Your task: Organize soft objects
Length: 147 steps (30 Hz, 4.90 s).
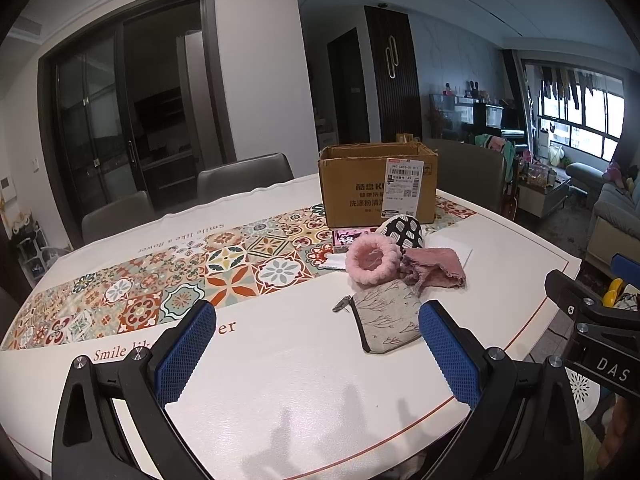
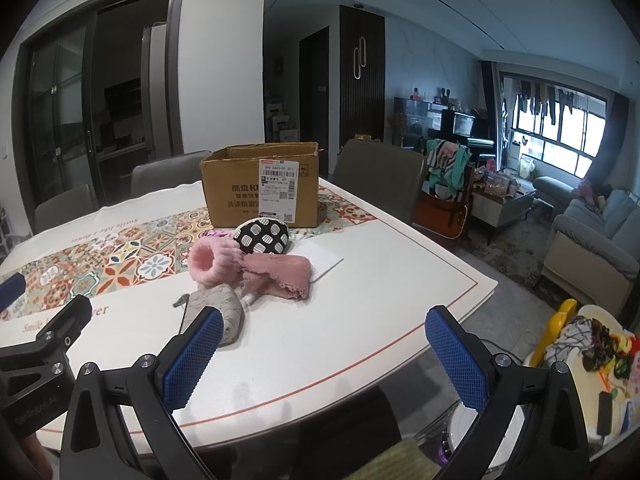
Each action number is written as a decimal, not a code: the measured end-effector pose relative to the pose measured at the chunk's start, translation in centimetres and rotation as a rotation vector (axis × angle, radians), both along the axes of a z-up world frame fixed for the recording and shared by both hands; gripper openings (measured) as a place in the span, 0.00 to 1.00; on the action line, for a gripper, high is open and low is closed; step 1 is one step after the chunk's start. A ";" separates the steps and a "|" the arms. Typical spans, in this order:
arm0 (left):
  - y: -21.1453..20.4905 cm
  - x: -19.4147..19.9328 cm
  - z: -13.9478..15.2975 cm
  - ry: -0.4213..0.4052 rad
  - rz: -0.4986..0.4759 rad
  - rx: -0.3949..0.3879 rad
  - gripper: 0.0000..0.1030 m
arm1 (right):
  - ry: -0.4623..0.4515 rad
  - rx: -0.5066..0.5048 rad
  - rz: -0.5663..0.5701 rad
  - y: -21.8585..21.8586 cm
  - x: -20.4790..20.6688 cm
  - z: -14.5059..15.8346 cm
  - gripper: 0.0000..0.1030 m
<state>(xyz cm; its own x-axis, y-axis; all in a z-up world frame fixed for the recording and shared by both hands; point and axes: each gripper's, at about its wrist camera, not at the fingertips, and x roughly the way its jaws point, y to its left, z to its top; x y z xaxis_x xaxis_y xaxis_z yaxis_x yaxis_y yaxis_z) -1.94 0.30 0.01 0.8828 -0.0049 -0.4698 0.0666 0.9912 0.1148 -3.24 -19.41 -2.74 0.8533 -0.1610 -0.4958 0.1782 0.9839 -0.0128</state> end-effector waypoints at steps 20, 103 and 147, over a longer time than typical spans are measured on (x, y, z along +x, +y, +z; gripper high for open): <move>-0.1 -0.1 0.0 0.000 -0.001 0.001 1.00 | -0.001 0.003 -0.001 -0.1 0.0 0.0 1.00; -8.8 12.0 -10.9 0.320 -0.104 0.008 0.59 | 0.258 0.094 0.415 -3.9 17.3 -9.5 0.53; -4.6 12.2 -5.1 0.311 -0.150 -0.201 0.16 | 0.269 0.201 0.386 -1.5 17.5 -6.3 0.09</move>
